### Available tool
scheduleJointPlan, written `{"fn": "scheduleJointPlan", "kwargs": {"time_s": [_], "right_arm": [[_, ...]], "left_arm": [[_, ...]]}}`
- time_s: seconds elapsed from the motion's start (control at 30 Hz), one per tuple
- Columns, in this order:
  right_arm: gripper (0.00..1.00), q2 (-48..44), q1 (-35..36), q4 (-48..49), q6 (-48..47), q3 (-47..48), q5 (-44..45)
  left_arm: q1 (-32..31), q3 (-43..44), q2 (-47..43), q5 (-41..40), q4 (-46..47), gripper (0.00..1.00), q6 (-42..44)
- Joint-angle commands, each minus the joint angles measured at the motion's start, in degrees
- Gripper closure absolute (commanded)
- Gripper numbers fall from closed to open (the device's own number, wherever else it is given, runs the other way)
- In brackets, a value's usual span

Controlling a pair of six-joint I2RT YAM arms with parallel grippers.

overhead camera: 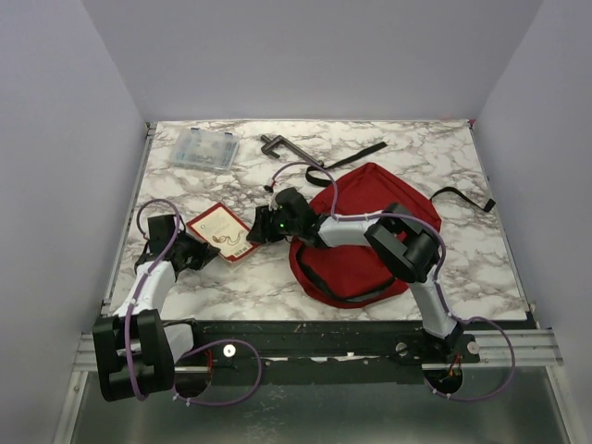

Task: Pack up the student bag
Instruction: Pick up the book from the center of the board.

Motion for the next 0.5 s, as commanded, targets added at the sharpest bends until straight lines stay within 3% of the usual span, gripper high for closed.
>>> {"fn": "scheduleJointPlan", "kwargs": {"time_s": [0.0, 0.2, 0.47], "right_arm": [[0.45, -2.7, 1.4, -5.2, -6.5, -0.7, -2.2], [0.25, -8.2, 2.8, -9.7, -19.6, -0.8, 2.8], [0.11, -12.9, 14.3, -5.0, -40.8, -5.3, 16.0]], "left_arm": [[-0.3, 2.7, -1.4, 3.7, -1.1, 1.00, 2.5], [-0.3, 3.1, -2.0, 4.6, -3.3, 1.00, 4.0], [-0.3, 5.2, -4.1, 4.7, -7.6, 1.00, 5.6]]}}
